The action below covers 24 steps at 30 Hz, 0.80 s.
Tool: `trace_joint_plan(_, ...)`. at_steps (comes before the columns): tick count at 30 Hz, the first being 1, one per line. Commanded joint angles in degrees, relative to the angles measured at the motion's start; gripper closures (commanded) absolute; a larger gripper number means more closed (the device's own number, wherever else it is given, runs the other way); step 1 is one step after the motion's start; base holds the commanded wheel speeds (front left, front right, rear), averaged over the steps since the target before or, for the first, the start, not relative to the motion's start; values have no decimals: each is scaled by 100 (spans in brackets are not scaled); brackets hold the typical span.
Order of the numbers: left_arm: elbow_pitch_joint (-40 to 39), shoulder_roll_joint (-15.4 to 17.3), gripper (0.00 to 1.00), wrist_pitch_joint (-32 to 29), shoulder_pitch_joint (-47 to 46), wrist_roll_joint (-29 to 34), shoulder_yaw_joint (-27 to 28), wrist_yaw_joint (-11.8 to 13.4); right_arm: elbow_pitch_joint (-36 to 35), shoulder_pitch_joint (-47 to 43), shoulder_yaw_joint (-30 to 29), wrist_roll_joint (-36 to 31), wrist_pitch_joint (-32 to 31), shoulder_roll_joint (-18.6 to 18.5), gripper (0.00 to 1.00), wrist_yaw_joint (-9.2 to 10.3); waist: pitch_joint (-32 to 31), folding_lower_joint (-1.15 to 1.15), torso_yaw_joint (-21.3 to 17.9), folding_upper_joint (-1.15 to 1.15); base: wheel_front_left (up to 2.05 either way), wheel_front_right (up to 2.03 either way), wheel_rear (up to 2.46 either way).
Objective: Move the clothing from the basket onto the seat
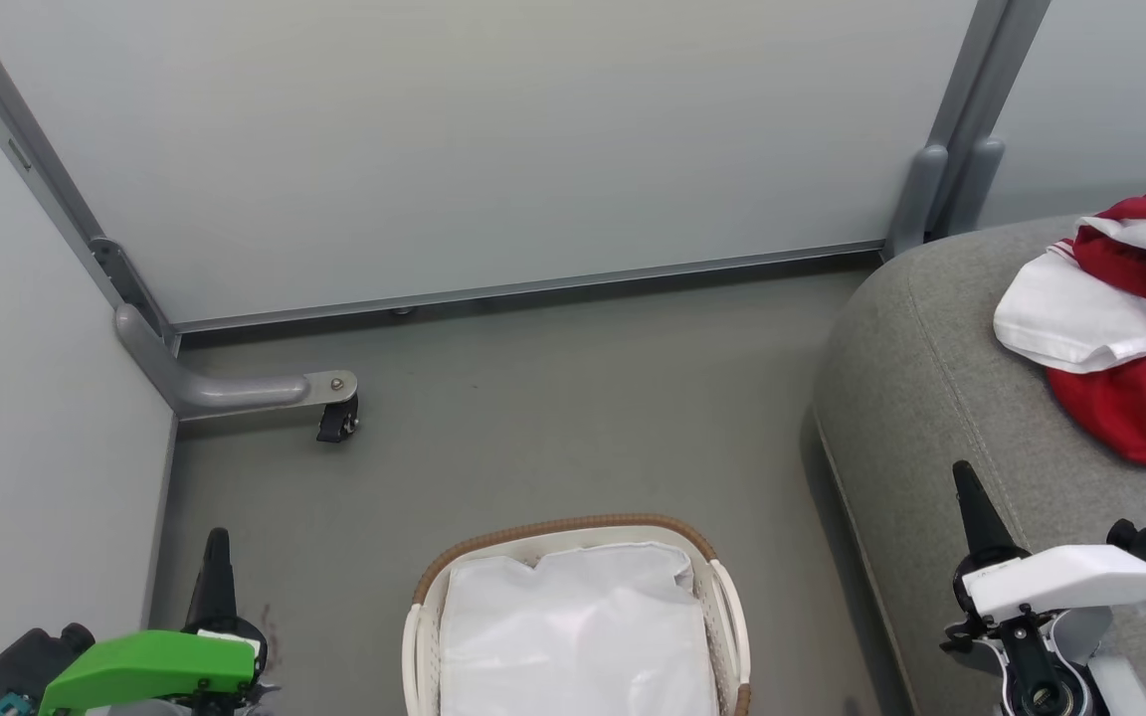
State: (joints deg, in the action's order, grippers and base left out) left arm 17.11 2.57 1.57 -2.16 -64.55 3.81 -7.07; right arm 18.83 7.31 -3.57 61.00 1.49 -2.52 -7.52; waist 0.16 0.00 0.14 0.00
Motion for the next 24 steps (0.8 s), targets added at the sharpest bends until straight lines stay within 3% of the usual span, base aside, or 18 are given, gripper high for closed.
trace_joint_plan(1,-67,32,100,-42,-168,-155,40,-24,-91,-18,-33,162,-34,-36,100,2,0,0,0,0,0,0,0)
trace_joint_plan(24,-175,39,100,-370,-293,-1275,141,-40,-269,-65,-151,1427,-367,-43,100,4,1,0,-5,0,0,0,0)
